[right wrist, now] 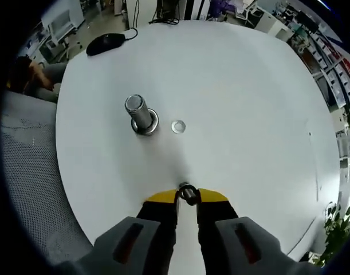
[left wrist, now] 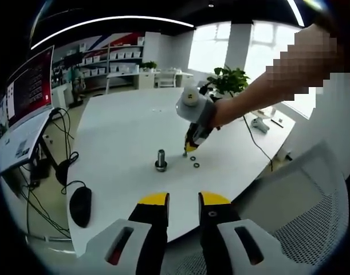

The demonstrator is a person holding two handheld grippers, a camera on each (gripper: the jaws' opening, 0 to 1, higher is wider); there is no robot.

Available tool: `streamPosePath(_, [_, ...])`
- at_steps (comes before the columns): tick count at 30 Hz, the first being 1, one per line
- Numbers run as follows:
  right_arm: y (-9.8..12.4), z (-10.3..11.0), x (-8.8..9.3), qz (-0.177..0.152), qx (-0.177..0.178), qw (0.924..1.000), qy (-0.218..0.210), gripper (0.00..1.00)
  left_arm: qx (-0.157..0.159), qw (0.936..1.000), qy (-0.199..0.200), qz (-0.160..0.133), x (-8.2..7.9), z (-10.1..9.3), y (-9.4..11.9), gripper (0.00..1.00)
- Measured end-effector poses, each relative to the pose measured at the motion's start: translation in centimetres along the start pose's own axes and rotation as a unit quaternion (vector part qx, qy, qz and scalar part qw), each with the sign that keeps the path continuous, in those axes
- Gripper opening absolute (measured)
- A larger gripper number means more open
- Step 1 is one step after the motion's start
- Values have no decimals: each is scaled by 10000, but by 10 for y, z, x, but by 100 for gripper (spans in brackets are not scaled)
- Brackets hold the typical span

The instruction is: Place the washer onto the threaded stud by aligning its center hole with the stud, sliding it down to the base, and recovering from edge contact or off-axis alignment until the washer reaches the visible bottom stop.

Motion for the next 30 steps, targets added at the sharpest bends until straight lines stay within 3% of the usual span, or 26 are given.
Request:
streamPosePath(16, [-13,3,-4,148,-141,9997,101,18,-50,10000,39,-3,1,1,0,17])
streamPosePath(30, [4,-7,-11,-157,-17,9998,154,25,-55,10000,30,-19,0,1,0,17])
Point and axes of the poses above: the point that each gripper's makers call its tool centre point, and the gripper's own axes: y roughly backward along the fingers, z roughly to its left, x roughly out of its underside, the point moved 9 cm from there along y, roughly backward along the fingers, and after that the axes turned 4 degrees about -z, right-handed, at the moved point
